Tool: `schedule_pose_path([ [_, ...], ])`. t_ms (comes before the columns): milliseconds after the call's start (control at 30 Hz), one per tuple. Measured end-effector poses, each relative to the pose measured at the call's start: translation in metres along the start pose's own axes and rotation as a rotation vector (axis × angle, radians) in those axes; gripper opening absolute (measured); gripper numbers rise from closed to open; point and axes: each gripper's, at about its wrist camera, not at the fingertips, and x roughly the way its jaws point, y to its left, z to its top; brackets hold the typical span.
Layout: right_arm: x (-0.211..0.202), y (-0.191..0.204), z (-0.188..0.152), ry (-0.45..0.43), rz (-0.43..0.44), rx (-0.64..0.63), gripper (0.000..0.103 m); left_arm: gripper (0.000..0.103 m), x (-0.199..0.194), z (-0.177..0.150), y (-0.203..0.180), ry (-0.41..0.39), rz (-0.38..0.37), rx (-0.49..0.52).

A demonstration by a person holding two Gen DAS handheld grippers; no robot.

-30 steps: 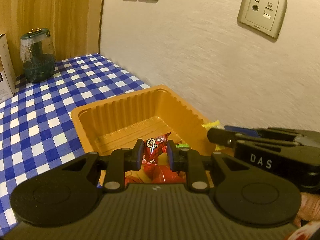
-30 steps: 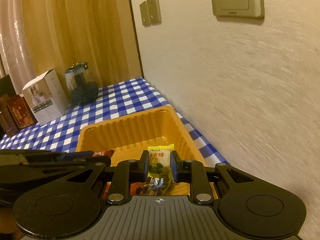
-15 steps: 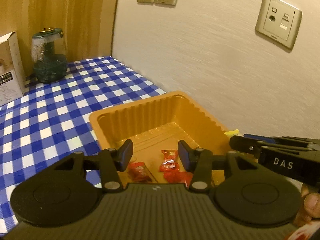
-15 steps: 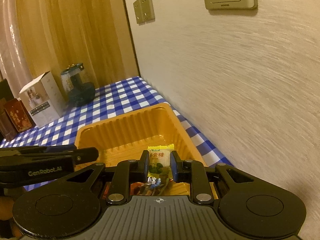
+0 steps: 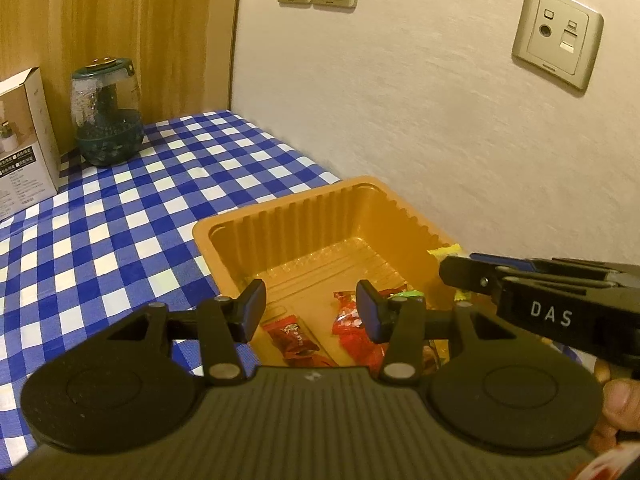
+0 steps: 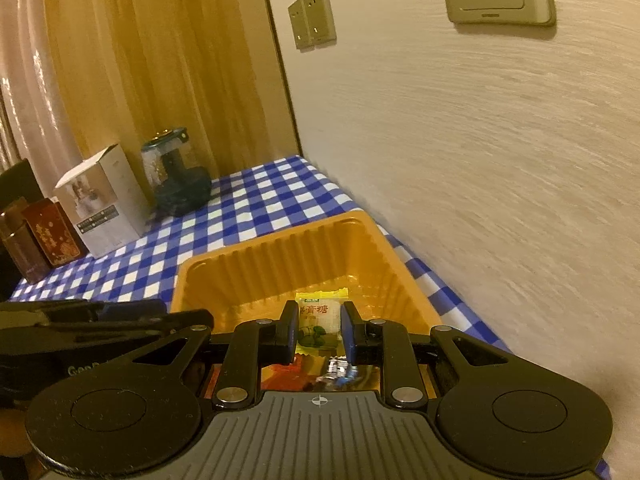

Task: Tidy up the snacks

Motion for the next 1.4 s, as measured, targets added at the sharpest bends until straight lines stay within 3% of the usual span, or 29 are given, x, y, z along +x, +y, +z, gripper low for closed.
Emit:
schedule_pose_path([
  [500, 0.014, 0.002, 0.003, -0.015, 0.032, 0.043, 0.023, 0.048, 0.001, -0.001, 0.007, 0.008, 0.017, -0.013],
  [533, 0.017, 0.001, 0.004, -0.007, 0.023, 0.052, 0.024, 0.05, 0.001, -0.001, 0.007, 0.009, 0.02, -0.012],
  [633, 0.016, -0.005, 0.005, -0.013, 0.018, 0.072, 0.046, 0.056, 0.001, -0.002, 0.007, 0.006, 0.029, -0.004],
  [833, 0.013, -0.015, 0.006, -0.022, 0.007, 0.108, 0.047, 0.059, 0.001, -0.002, 0.007, 0.009, 0.028, -0.003],
  [1200, 0.011, -0.015, 0.005, -0.016, 0.001, 0.108, 0.047, 0.075, 0.002, -0.004, 0.006, 0.012, 0.047, 0.001],
  [1267, 0.01, -0.016, 0.004, -0.013, -0.007, 0.103, 0.047, 0.082, 0.001, -0.005, 0.006, 0.008, 0.058, -0.001],
  [1400, 0.005, -0.016, -0.001, -0.008, -0.045, 0.078, 0.06, 0.087, -0.003, -0.005, 0.007, 0.002, 0.067, -0.02],
])
